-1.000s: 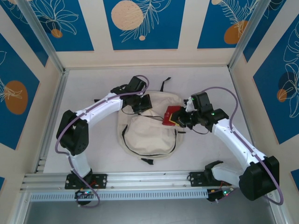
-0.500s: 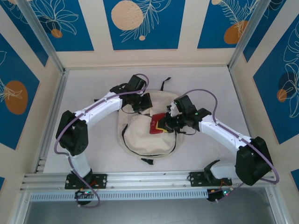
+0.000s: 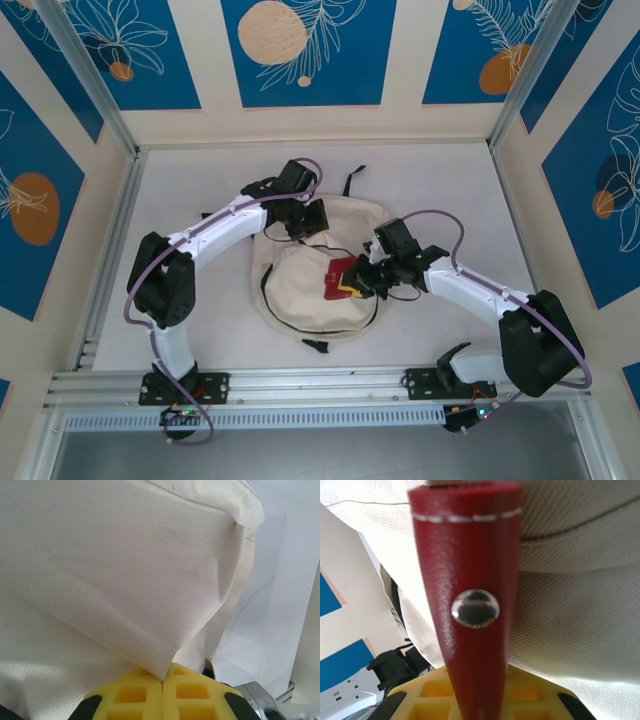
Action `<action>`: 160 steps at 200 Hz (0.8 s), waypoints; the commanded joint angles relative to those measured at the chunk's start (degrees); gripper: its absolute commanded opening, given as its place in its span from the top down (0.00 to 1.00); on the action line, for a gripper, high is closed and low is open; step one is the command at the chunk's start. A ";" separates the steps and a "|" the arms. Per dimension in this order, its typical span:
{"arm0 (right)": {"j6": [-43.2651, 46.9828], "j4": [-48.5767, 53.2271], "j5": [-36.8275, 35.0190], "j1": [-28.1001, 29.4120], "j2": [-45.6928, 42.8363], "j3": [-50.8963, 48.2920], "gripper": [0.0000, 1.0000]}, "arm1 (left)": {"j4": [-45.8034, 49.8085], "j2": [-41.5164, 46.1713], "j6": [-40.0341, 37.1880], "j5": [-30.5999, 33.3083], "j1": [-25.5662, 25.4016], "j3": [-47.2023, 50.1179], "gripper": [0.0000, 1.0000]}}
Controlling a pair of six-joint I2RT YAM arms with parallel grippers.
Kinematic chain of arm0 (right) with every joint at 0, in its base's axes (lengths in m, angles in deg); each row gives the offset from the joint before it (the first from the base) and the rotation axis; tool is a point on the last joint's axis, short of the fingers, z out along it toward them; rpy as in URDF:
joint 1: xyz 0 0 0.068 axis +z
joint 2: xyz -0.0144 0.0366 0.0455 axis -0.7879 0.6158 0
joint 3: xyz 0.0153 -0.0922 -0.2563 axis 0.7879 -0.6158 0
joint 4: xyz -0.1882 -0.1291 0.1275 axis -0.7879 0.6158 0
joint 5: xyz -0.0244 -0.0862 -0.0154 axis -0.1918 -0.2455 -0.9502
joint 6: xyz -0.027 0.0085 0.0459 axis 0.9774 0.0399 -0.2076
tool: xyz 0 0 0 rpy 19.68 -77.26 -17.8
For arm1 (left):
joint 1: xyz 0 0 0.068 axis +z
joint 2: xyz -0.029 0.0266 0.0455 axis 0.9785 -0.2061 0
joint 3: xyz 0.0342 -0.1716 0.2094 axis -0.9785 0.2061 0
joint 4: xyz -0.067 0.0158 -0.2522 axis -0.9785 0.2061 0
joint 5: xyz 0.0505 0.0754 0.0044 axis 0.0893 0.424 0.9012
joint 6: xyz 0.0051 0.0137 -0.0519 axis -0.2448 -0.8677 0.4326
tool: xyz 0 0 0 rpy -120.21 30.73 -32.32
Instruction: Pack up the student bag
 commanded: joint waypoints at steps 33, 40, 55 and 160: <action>-1.12 -7.84 2.55 -2.29 0.43 1.73 0.96 | -1.50 0.47 -1.74 -1.82 -0.36 0.68 0.96; -0.92 -8.81 2.66 -2.69 0.66 2.24 0.96 | -1.46 0.57 -1.74 -1.90 -0.37 0.88 0.96; -1.30 -11.28 4.37 -3.74 1.89 3.07 0.96 | -1.50 0.75 -1.74 -1.91 -0.36 1.06 0.96; -4.51 -8.70 4.47 -5.68 2.98 0.29 0.57 | -3.08 1.01 -0.93 -2.30 -0.36 4.15 0.95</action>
